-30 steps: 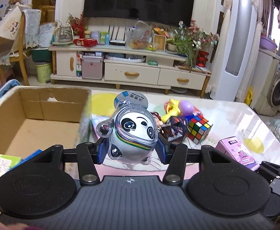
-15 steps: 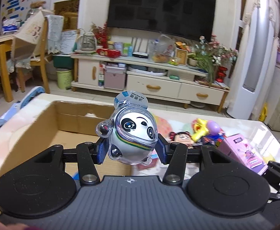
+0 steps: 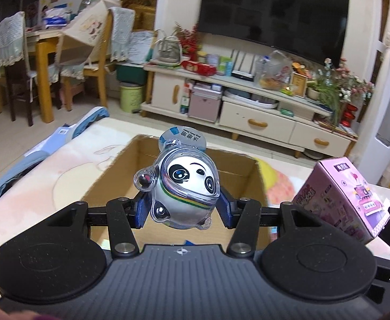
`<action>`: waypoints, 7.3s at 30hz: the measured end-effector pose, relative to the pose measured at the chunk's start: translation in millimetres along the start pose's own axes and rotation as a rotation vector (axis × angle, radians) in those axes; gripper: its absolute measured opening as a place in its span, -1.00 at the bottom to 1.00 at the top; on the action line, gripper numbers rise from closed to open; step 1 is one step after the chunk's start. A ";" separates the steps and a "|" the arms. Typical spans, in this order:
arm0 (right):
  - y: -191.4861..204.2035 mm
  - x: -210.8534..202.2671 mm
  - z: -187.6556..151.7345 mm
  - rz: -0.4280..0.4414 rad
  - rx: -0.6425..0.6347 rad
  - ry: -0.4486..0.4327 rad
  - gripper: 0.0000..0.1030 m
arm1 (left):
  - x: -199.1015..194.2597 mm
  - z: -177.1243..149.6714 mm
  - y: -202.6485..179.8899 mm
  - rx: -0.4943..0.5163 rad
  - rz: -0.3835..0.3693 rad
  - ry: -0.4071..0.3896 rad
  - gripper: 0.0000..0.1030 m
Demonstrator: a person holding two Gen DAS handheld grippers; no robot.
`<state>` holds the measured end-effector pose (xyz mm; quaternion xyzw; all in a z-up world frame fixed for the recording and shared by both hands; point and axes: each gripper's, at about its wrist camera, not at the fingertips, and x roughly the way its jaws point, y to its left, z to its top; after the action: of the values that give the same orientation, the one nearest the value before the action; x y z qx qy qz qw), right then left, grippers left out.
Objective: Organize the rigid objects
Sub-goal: 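Carry panda toy and pink box into the cardboard box and open both tools, then withdraw both open tools from the cardboard box toward the pile, then move left tool toward dark star-print puzzle cube while right tool grasps Rubik's cube, then close left tool on dark star-print puzzle cube while right tool holds Rubik's cube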
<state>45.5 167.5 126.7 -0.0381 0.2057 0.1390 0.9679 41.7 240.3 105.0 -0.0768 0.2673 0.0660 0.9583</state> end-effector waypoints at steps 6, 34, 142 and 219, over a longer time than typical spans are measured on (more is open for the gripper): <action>18.7 17.1 5.7 0.045 -0.047 0.012 -0.18 | -0.9 -1.5 2.9 -0.034 0.042 0.030 0.23; 30.0 39.0 -0.5 0.027 -0.067 0.062 0.48 | -11.5 -0.4 -12.7 -0.014 0.112 0.050 0.75; -247.0 36.7 -111.7 -0.361 0.279 0.090 0.77 | 3.6 -53.6 -62.1 0.451 -0.217 0.045 1.00; -263.5 16.5 -127.0 -0.214 0.207 0.103 0.08 | 40.8 -89.2 -132.0 0.486 -0.245 0.071 0.76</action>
<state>85.8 -97.5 8.4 0.0333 0.2629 0.0108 0.9642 53.7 98.2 23.1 0.1215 0.2976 -0.1195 0.9394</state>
